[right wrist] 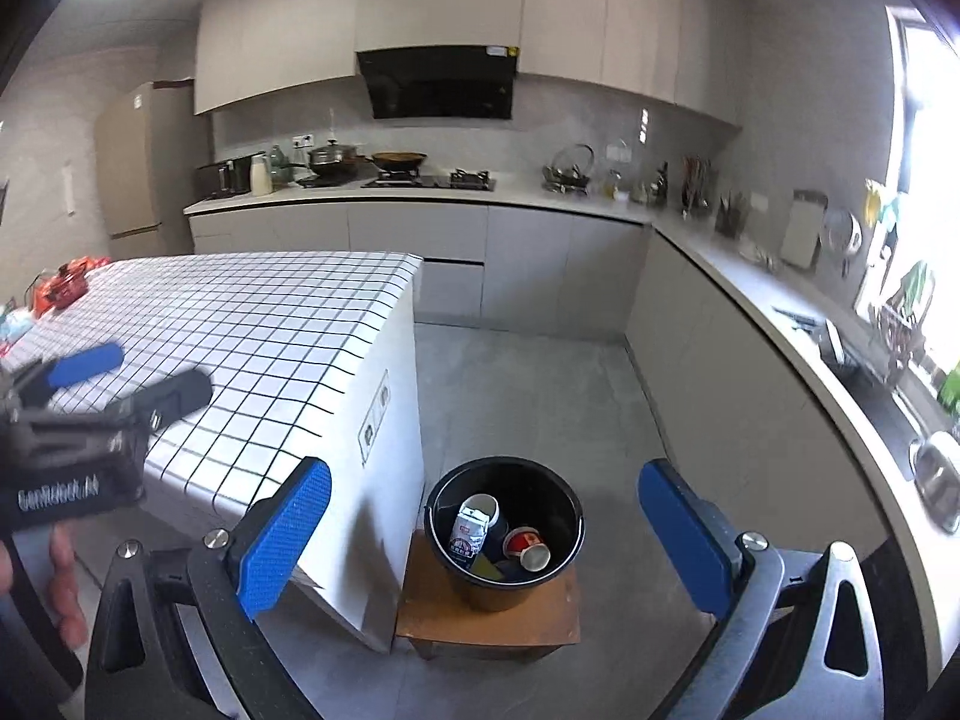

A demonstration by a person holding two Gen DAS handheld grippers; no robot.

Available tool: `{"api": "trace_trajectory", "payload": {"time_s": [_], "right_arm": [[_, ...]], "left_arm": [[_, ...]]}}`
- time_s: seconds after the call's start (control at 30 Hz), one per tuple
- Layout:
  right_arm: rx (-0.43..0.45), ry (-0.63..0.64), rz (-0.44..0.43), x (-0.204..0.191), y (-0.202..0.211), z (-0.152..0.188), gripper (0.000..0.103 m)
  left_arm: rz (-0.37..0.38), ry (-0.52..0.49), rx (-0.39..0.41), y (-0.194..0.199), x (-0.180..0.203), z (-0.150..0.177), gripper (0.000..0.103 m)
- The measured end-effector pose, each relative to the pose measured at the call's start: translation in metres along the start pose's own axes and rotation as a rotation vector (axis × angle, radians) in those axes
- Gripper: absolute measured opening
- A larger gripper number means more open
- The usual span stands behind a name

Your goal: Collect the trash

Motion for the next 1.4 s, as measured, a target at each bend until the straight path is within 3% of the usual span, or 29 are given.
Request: {"api": "trace_trajectory", "payload": {"time_s": [0.5,1.4], "right_arm": [[0.046,0.032,-0.019,0.015,0.008,-0.012,0.103],[0.048,0.03,-0.059,0.018,-0.003,-0.011,0.103]], "left_arm": [[-0.072,0.05,0.057,0.007,-0.004,-0.006,0.103],[-0.099,0.038,0.049,0.009,0.005,-0.008,0.103]]}}
Point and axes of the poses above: each gripper's, at about its wrist camera, not at the fingertips, and y roughly against the way its jaws point, x to its right, z to its underside, the point moved 7 cm from there along -y, roughly the way its jaws point, and after that the axes turned 11 degrees about -z, right-handed, at the moved point
